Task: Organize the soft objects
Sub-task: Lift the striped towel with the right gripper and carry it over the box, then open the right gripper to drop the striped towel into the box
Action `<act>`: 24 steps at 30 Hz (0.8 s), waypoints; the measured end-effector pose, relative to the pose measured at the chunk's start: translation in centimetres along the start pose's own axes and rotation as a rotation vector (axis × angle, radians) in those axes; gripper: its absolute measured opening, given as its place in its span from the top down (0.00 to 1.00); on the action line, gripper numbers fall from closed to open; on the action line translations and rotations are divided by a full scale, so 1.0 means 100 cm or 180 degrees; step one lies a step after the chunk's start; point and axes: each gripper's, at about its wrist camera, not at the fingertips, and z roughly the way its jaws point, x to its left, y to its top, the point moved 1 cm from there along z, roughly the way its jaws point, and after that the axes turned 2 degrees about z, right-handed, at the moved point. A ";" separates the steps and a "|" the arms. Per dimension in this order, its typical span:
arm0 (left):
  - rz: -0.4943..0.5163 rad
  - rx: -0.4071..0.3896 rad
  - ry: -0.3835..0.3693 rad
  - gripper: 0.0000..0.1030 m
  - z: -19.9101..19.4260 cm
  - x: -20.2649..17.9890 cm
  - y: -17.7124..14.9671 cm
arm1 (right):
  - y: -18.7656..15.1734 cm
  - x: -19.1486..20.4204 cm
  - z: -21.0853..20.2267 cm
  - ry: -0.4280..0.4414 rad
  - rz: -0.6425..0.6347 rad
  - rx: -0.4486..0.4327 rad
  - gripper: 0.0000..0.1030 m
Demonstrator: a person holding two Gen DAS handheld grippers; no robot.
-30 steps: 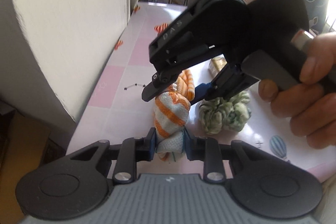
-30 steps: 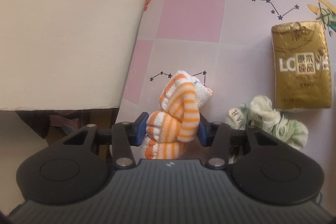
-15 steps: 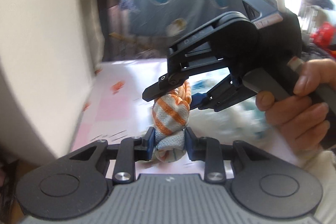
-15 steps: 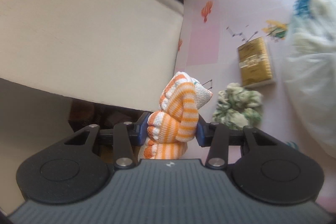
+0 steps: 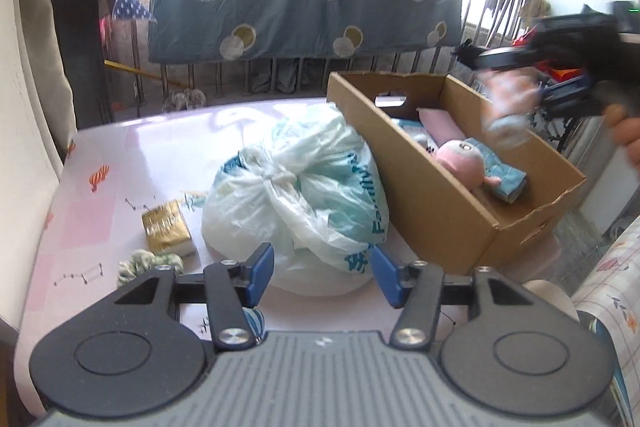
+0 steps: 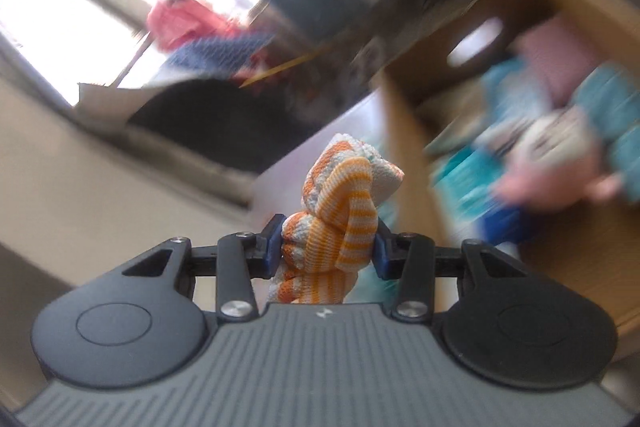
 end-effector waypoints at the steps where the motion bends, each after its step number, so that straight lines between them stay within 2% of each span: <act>1: -0.0014 0.0019 0.0022 0.46 0.004 0.000 -0.001 | 0.008 -0.009 -0.010 -0.0177 -0.0116 -0.0073 0.59; 4: -0.0093 0.0070 0.0077 0.46 0.007 0.002 -0.002 | 0.020 -0.040 -0.017 -0.0767 -0.0445 -0.0040 0.59; 8: -0.0185 0.0102 0.0133 0.46 0.005 0.011 -0.004 | 0.015 -0.071 0.019 -0.1517 -0.0965 0.0352 0.59; 10: -0.0198 0.0123 0.0164 0.46 0.005 0.013 -0.004 | 0.009 -0.082 0.043 -0.1725 -0.1191 0.0644 0.59; 13: -0.0206 0.0140 0.0213 0.45 0.003 0.016 -0.005 | -0.005 -0.088 0.079 -0.1958 -0.1275 0.0956 0.57; 15: -0.0209 0.0141 0.0248 0.45 0.003 0.017 -0.005 | -0.012 -0.090 0.088 -0.2013 -0.1308 0.1033 0.55; 18: -0.0228 0.0145 0.0280 0.45 0.003 0.020 -0.007 | -0.013 -0.089 0.094 -0.1883 -0.1210 0.0981 0.50; 24: -0.0250 0.0168 0.0357 0.45 0.002 0.027 -0.013 | -0.010 -0.085 0.063 -0.1610 -0.0825 0.0771 0.47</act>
